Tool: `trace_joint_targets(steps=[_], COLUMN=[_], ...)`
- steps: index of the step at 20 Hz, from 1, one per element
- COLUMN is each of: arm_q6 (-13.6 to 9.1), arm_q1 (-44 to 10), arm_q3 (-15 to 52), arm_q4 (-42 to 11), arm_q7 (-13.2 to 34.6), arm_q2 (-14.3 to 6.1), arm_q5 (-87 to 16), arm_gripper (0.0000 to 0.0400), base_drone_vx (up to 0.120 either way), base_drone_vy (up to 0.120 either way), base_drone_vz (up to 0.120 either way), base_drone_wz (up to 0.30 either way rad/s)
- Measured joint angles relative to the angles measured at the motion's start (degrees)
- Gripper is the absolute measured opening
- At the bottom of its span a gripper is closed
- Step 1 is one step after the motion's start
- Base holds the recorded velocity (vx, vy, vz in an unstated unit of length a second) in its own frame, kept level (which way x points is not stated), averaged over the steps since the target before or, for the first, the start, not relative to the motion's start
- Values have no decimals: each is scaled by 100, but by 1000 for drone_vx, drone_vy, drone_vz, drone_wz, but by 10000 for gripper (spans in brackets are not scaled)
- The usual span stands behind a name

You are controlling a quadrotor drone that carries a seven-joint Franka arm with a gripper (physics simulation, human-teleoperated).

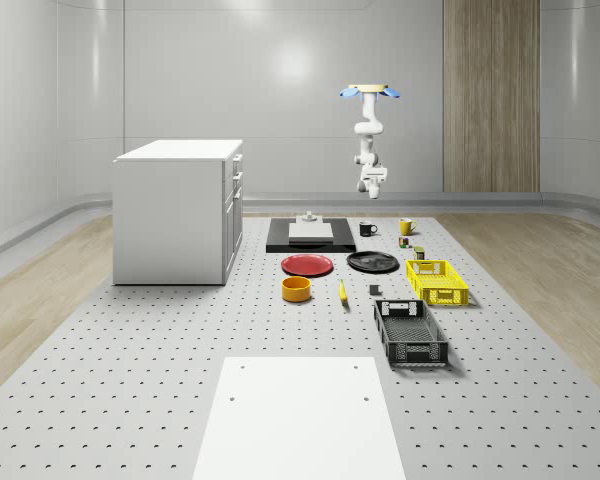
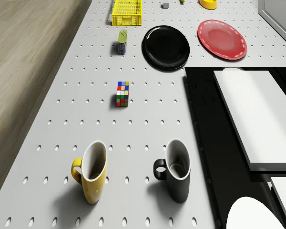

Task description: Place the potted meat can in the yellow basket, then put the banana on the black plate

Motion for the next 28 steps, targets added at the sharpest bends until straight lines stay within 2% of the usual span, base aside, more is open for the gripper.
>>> trace_joint_targets(steps=[11, 23, 28], arm_q6=[47, 101, 128], arm_q1=[-12, -73, -165], arm_q3=[27, 224, 521], arm_q4=[-31, -73, -118], arm_q7=[2, 37, 91], arm_q2=[-32, -71, -94], arm_q5=[-33, -307, -726], arm_gripper=[400, 400, 400], base_drone_vx=[0, 120, 120], base_drone_vy=[120, 120, 16], base_drone_vz=[0, 0, 0], base_drone_wz=[0, 0, 0])
